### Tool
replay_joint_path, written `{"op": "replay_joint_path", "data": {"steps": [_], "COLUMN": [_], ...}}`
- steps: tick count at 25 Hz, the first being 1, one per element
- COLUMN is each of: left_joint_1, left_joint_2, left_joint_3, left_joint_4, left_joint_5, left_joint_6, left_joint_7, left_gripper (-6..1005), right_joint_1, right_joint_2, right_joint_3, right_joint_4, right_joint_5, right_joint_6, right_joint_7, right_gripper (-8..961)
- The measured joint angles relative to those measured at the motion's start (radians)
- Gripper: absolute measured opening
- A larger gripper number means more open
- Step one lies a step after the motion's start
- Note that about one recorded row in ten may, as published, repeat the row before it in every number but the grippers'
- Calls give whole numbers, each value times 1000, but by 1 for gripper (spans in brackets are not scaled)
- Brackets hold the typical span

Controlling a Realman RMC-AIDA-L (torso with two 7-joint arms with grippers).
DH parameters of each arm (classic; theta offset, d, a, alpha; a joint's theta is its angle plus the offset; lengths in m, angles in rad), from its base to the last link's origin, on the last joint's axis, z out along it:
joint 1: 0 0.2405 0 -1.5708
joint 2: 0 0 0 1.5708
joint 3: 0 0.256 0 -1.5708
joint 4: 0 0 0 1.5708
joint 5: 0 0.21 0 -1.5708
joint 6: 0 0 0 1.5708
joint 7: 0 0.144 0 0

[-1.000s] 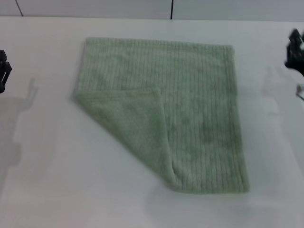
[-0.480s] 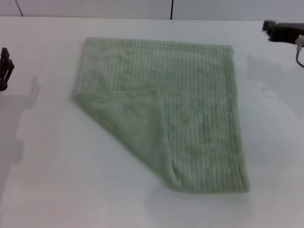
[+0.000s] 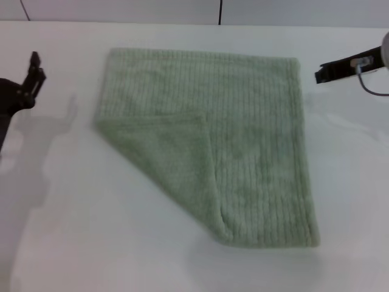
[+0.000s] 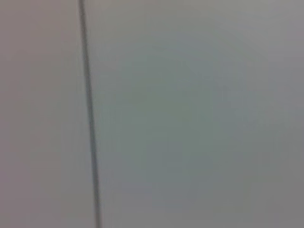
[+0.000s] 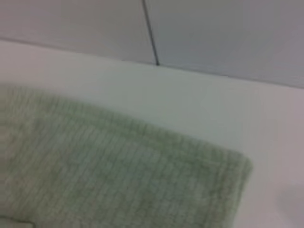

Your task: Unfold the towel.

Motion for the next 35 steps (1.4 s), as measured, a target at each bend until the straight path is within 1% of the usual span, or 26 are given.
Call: {"op": "replay_joint_path", "data": {"steps": [3,6,7,8,10,11,13,20,24,26,30,35], "left_joint_1": [0,0,0,5,5,21,21,22,22,22,22,22], "left_joint_2": [0,0,0,0,0,10,10,8,8,8,8,11], "left_joint_3": [0,0,0,47,47,139,142,136,136,136,141,145], "left_joint_4": [0,0,0,-31,-31,-157,-178,-188,-189,-189,-193,-228], "left_joint_5": [0,0,0,4,4,6,7,1,-1,-1,0,7], "left_joint_6": [0,0,0,3,3,-87,-109,-112,-110,-110,-109,-125], "left_joint_7": [0,0,0,6,6,70,92,90,67,67,66,67], "left_gripper": [812,812,812,812,812,812,812,812,812,812,811,811], "right_joint_1": [21,58,58,67,81,88,95,120,121,122,128,133], "right_joint_2": [0,-4,-4,-4,-4,-4,-4,6,10,10,10,10], "right_joint_3": [-10,-15,-15,-19,-28,-32,-43,-104,-144,-150,-151,-144], "right_joint_4": [33,113,113,134,165,180,207,298,322,342,373,410], "right_joint_5": [-2,-4,-4,-4,-5,-5,-4,10,60,81,91,124], "right_joint_6": [1,16,16,27,49,63,95,212,253,283,300,315], "right_joint_7": [0,-9,-9,-12,-15,-16,-18,-29,-49,-59,-68,-101], "right_gripper": [-1,-1,-1,-1,-1,-1,-1,-1,0,0,0,0]}}
